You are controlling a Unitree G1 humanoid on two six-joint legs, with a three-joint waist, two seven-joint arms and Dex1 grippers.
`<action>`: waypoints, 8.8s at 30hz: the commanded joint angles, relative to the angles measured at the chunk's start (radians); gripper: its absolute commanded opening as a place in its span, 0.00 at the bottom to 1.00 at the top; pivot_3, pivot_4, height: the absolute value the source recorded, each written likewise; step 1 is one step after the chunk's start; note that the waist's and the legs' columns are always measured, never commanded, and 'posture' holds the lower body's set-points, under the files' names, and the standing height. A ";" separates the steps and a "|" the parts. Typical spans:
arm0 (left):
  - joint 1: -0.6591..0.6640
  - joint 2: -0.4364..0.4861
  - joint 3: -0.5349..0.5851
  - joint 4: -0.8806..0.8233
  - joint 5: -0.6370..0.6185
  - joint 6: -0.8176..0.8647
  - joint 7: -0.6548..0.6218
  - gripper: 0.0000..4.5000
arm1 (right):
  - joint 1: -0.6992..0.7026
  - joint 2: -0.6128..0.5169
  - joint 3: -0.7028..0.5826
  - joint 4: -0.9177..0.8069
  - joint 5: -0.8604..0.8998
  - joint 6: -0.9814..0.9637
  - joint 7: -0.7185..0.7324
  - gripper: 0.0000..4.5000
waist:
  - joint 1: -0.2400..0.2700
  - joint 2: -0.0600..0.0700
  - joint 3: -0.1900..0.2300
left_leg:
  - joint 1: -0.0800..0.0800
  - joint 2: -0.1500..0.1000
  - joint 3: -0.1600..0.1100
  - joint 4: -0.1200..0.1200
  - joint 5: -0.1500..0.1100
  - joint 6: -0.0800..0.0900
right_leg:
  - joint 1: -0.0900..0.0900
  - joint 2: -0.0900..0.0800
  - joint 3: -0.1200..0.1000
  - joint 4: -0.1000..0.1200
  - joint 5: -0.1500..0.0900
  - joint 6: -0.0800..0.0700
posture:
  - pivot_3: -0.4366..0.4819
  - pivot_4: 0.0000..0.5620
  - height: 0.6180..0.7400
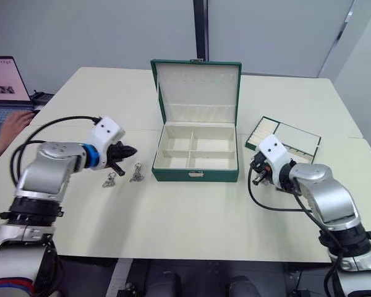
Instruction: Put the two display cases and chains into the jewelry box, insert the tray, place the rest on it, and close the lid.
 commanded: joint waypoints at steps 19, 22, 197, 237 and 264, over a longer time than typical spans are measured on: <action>0.973 0.231 0.779 -0.670 -0.375 0.214 -0.342 0.78 | 0.468 -0.128 -0.294 -0.407 0.429 0.026 0.131 0.66 | -0.004 -0.001 0.001 | 0.003 0.000 -0.001 -0.002 -0.003 0.004 | 0.000 -0.001 0.001 -0.001 0.000 0.000 | 0.48 0.27 0.89; 0.998 0.233 0.789 -0.663 -0.375 0.193 -0.338 0.99 | 0.492 -0.136 -0.288 -0.408 0.431 0.002 0.122 0.87 | -0.005 -0.001 0.001 | 0.004 0.000 -0.001 -0.002 -0.003 0.004 | -0.001 -0.001 0.001 -0.001 0.000 0.000 | 0.48 0.27 0.89; -0.684 -0.022 -0.523 1.223 0.666 -0.741 -0.306 0.14 | 0.131 -0.188 -0.164 -0.457 0.713 -0.094 -0.230 1.00 | -0.002 -0.005 0.003 | -0.011 0.000 -0.001 0.004 0.002 0.003 | -0.015 0.001 -0.001 0.016 0.000 -0.001 | 0.48 0.27 0.89; -0.928 0.204 -0.789 0.666 0.085 -0.425 -0.710 0.00 | 0.326 -0.239 -0.422 -0.447 0.696 -0.125 -0.253 1.00 | -0.002 -0.005 0.003 | -0.011 0.000 -0.001 0.004 0.002 0.003 | -0.014 0.001 -0.001 0.015 0.000 -0.001 | 0.48 0.27 0.89; -0.983 -0.337 -0.651 0.911 0.206 -0.439 -0.582 0.00 | 0.492 -0.158 -0.430 -0.458 0.561 -0.169 -0.371 1.00 | -0.002 -0.005 0.002 | -0.011 -0.002 -0.002 0.005 0.002 0.005 | -0.014 0.001 0.000 0.015 0.000 -0.001 | 0.48 0.27 0.89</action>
